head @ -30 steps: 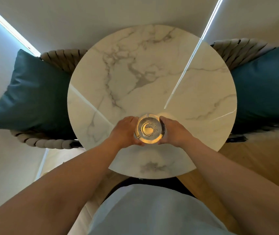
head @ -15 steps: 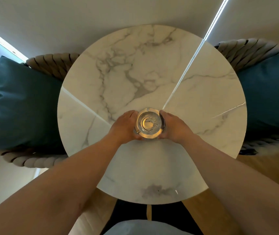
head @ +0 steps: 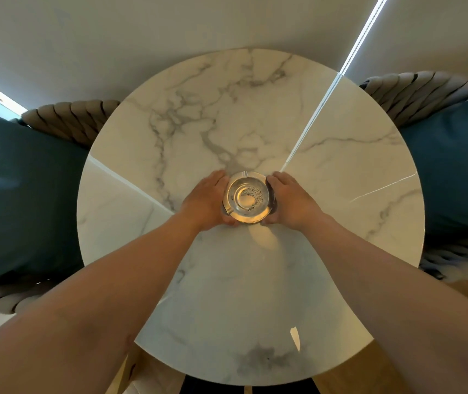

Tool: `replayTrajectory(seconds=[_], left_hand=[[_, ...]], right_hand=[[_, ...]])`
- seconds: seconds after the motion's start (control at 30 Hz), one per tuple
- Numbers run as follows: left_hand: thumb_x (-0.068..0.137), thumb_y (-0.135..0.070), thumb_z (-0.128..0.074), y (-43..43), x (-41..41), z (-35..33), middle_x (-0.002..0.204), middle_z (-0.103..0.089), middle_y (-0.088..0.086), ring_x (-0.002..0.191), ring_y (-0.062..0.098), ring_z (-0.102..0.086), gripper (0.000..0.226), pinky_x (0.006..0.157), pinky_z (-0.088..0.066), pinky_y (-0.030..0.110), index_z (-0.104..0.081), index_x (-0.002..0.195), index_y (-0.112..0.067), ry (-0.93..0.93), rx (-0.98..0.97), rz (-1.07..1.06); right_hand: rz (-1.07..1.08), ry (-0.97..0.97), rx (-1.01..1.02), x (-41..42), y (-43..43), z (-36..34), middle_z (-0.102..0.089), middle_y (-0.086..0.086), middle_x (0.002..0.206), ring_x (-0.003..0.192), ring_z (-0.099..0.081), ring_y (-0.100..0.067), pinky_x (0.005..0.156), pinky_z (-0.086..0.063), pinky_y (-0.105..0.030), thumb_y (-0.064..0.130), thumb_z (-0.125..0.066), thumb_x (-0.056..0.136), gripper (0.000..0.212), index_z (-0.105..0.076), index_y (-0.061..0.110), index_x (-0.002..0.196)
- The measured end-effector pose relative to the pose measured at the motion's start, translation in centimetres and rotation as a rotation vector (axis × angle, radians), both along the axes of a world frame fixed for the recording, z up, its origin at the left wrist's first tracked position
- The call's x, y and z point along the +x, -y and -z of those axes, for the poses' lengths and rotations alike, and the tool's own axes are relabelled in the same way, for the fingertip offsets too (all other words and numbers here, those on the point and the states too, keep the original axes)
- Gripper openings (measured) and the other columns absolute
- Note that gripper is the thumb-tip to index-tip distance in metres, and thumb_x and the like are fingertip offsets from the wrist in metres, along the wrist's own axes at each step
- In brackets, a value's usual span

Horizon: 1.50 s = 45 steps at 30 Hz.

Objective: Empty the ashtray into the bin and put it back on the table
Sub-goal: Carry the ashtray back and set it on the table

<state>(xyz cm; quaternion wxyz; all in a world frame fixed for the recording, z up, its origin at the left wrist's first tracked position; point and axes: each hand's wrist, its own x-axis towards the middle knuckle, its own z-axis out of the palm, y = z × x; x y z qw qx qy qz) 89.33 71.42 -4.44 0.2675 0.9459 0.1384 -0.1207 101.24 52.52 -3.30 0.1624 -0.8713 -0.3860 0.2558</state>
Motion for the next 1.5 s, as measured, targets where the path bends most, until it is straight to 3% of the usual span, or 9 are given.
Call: replayTrajectory(seconds=[0.17, 0.7, 1.03, 1.5], left_hand=[[0.052, -0.055, -0.087, -0.6, 0.6, 0.7, 0.16, -0.022, 0.01, 0.147, 0.023, -0.017, 0.123, 0.117, -0.015, 0.033, -0.026, 0.149, -0.009, -0.013, 0.018, -0.018], [0.049, -0.058, -0.087, -0.9, 0.8, 0.4, 0.158, -0.027, 0.008, 0.146, 0.022, -0.021, 0.127, 0.118, -0.02, 0.035, -0.025, 0.15, -0.011, -0.003, 0.024, -0.021], [0.05, -0.058, -0.086, -0.8, 0.7, 0.2, 0.156, -0.03, 0.007, 0.143, 0.022, -0.026, 0.124, 0.115, -0.021, 0.033, -0.027, 0.149, -0.012, 0.006, 0.014, -0.033], [0.053, -0.06, -0.085, -0.5, -0.1, -0.1, 0.161, -0.019, 0.006, 0.148, 0.021, -0.015, 0.129, 0.119, -0.017, 0.035, -0.017, 0.153, -0.015, -0.053, 0.039, -0.059]], right_hand=[[0.004, 0.019, -0.014, 0.6, -0.6, 0.1, -0.047, -0.008, 0.133, 0.13, -0.038, -0.027, 0.102, -0.043, -0.043, 0.033, -0.092, 0.055, 0.092, -0.048, 0.008, 0.131], [-0.015, 0.038, -0.093, 1.2, -0.8, -0.2, -0.042, -0.005, 0.142, 0.136, -0.034, -0.027, 0.103, -0.043, -0.042, 0.038, -0.092, 0.053, 0.11, -0.036, 0.01, 0.143], [-0.006, 0.049, -0.082, 1.1, -0.8, -0.2, -0.043, -0.003, 0.142, 0.136, -0.034, -0.026, 0.102, -0.043, -0.042, 0.041, -0.091, 0.055, 0.105, -0.039, 0.012, 0.141], [0.0, 0.056, -0.092, 0.9, -0.2, 0.0, -0.048, 0.001, 0.132, 0.13, -0.039, -0.024, 0.091, -0.046, -0.038, 0.04, -0.088, 0.055, 0.088, -0.044, 0.016, 0.127]])
